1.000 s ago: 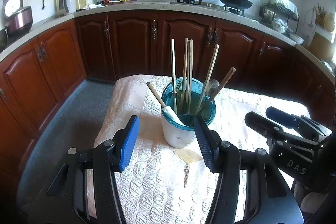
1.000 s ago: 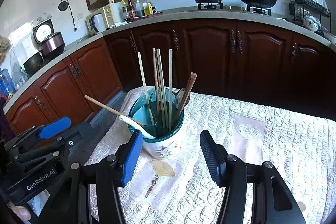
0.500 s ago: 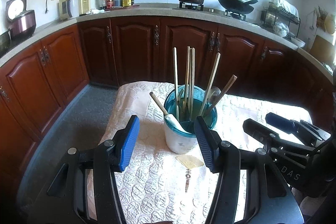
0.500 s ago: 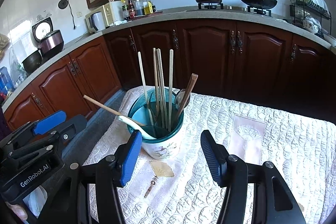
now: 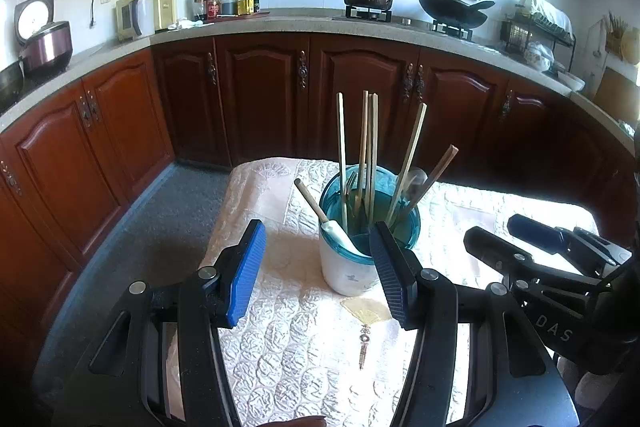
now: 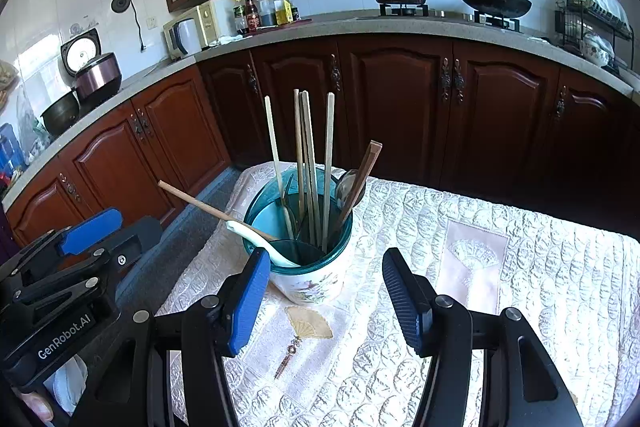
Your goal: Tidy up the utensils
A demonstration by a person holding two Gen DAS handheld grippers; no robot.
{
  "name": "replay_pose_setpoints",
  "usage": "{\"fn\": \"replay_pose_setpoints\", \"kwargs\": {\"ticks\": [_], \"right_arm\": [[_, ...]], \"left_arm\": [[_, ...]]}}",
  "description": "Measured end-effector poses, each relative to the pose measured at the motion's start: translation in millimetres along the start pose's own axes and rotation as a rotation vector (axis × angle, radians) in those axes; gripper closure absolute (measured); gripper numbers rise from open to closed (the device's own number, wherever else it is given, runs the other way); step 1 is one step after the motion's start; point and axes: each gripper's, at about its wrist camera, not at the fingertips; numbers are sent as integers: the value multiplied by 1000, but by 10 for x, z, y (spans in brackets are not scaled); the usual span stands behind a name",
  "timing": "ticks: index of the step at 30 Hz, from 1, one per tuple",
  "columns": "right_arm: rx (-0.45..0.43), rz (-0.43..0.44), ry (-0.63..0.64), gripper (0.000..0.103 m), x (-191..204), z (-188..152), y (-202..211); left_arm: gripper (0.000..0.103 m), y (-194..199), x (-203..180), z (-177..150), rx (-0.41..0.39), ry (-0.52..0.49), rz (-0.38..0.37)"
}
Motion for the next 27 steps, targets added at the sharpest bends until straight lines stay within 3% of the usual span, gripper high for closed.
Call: {"fn": "replay_pose_setpoints", "kwargs": {"ticks": [27], "right_arm": [[23, -5, 19, 47, 51, 62, -108]], "left_arm": [[49, -68, 27, 11, 14, 17, 2]]}}
Point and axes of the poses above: each gripper's, at about its wrist camera, not at the fingertips, and y roughly against the way its jaws point, x to its left, z to its top, and after that the axes turned 7 degrees about x, right-handed
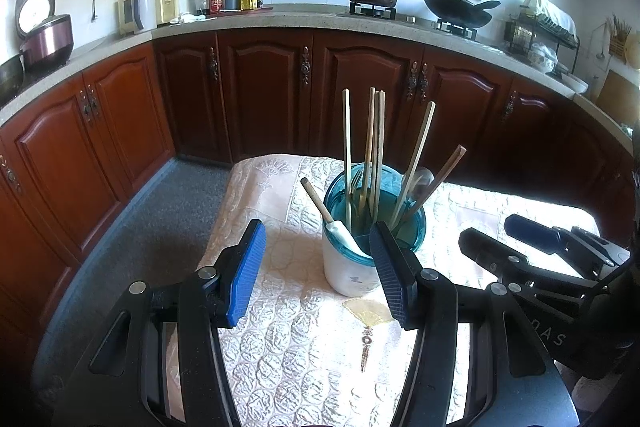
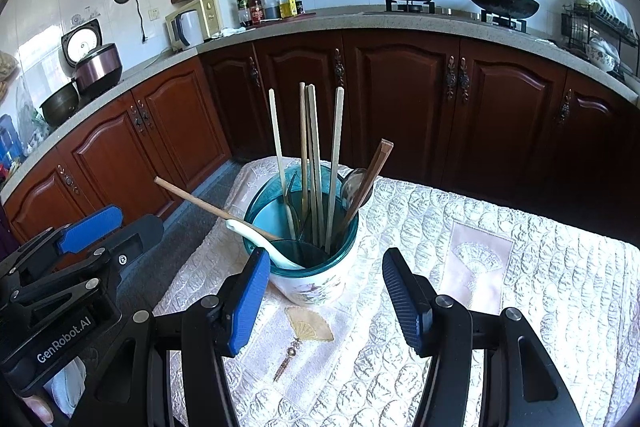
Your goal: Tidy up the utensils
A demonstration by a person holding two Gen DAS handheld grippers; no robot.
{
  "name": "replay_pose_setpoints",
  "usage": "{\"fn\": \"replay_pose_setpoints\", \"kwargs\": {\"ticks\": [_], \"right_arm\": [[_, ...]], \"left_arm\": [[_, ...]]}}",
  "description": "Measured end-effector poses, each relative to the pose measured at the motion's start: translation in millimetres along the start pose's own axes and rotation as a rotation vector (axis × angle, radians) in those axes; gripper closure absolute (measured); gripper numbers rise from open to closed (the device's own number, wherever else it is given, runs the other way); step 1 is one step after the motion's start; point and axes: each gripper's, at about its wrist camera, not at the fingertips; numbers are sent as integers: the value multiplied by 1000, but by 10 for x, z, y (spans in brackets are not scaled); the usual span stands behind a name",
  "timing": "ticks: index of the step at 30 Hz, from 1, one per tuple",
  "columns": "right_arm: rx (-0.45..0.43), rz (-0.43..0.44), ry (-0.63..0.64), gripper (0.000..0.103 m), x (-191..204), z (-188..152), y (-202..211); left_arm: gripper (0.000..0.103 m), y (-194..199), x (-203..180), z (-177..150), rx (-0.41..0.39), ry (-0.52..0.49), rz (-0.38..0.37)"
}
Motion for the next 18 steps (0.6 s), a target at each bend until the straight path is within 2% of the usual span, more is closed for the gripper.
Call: {"fn": "replay_pose_setpoints", "kwargs": {"ticks": [18], "right_arm": [[15, 2, 1, 47, -2, 4, -81]], "left_arm": [[49, -41, -15, -21, 10, 0, 3]]}}
Point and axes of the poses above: each gripper's, at about its wrist camera, not at the fingertips, and y roughly against the way its jaws point, x to its left, z to its top, and after that the axes turned 7 degrees about x, right-handed
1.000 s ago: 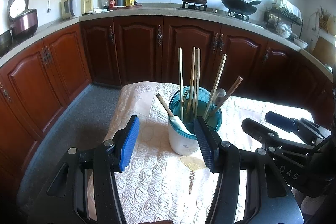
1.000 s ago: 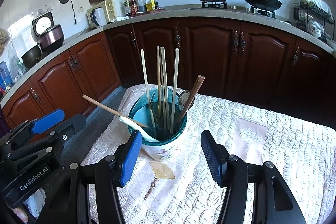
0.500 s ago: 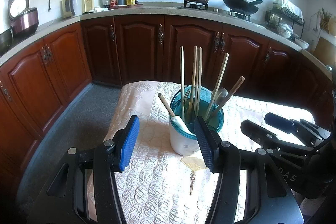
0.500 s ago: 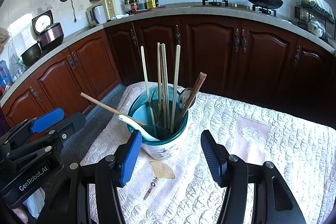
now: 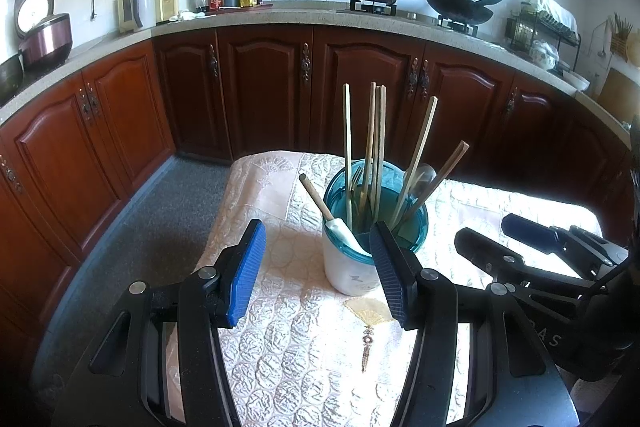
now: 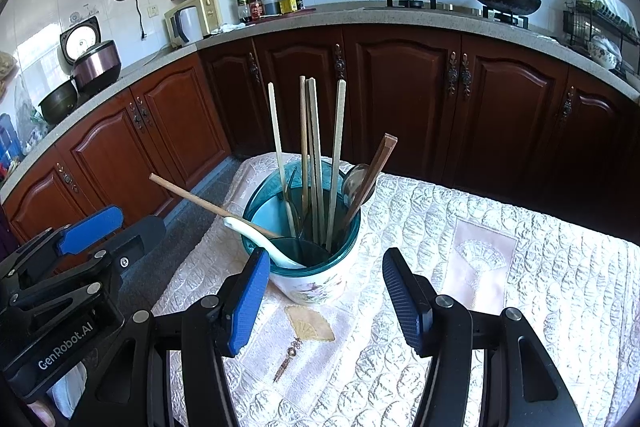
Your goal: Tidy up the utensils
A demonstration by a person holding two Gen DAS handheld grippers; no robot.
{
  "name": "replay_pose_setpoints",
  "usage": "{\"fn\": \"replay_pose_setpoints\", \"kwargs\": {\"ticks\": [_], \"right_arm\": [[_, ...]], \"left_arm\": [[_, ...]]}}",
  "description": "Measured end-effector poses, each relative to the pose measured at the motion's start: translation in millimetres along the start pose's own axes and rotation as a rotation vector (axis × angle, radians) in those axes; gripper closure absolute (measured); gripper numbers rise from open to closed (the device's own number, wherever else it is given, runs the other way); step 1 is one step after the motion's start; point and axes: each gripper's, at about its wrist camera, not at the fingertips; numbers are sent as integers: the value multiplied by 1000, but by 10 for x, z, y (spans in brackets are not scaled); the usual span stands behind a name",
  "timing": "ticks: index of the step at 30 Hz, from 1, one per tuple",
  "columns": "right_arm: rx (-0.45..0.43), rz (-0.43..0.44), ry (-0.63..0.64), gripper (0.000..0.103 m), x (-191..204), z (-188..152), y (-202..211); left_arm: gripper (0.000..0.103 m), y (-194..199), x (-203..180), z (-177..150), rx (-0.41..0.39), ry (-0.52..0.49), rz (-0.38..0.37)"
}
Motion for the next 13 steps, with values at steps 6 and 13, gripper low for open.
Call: {"fn": "replay_pose_setpoints", "kwargs": {"ticks": [6, 13], "right_arm": [[8, -1, 2, 47, 2, 3, -33], [15, -5, -11, 46, -47, -9, -86]], "left_arm": [[49, -49, 8, 1, 6, 4, -13], [49, -59, 23, 2, -3, 9, -18]]}}
Point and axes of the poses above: each gripper's, at about its wrist camera, not at the fingertips, and y roughly against the way its jaws point, x to its left, z to its top, and after that the axes turned 7 degrees about x, right-handed
